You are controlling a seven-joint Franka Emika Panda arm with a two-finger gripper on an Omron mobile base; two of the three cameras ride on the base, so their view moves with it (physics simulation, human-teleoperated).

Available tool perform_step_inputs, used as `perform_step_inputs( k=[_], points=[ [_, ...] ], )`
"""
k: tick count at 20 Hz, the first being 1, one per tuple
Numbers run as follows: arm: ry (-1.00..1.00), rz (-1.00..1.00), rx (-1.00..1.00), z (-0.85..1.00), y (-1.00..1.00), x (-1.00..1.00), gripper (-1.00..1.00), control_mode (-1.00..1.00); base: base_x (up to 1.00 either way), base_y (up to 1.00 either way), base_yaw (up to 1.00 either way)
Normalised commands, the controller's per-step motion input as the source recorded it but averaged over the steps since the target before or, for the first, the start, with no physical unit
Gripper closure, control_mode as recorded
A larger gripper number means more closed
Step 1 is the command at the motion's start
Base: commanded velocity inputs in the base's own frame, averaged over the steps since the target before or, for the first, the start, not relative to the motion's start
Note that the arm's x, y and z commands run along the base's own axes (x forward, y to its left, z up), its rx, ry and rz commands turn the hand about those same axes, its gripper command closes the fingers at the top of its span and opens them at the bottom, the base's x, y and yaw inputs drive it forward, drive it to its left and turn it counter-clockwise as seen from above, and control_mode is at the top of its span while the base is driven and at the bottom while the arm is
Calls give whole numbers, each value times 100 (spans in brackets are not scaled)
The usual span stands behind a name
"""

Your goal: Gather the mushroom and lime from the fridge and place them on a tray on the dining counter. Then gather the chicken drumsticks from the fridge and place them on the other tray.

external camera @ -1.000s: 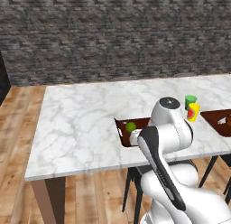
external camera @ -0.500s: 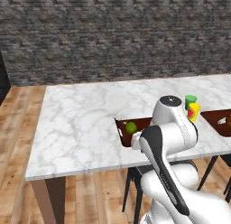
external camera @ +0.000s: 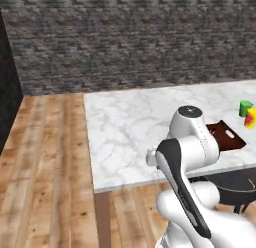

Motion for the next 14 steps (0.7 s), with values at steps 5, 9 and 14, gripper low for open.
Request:
perform_step_inputs(
  k=[5, 9, 14],
  points=[
    [0, 0, 0, 0, 0, 0, -100, 100, -2, 100, -18],
    [0, 0, 0, 0, 0, 0, -100, 100, -3, 100, -25],
    [0, 0, 0, 0, 0, 0, -100, 100, 10, 100, -36]
  ],
)
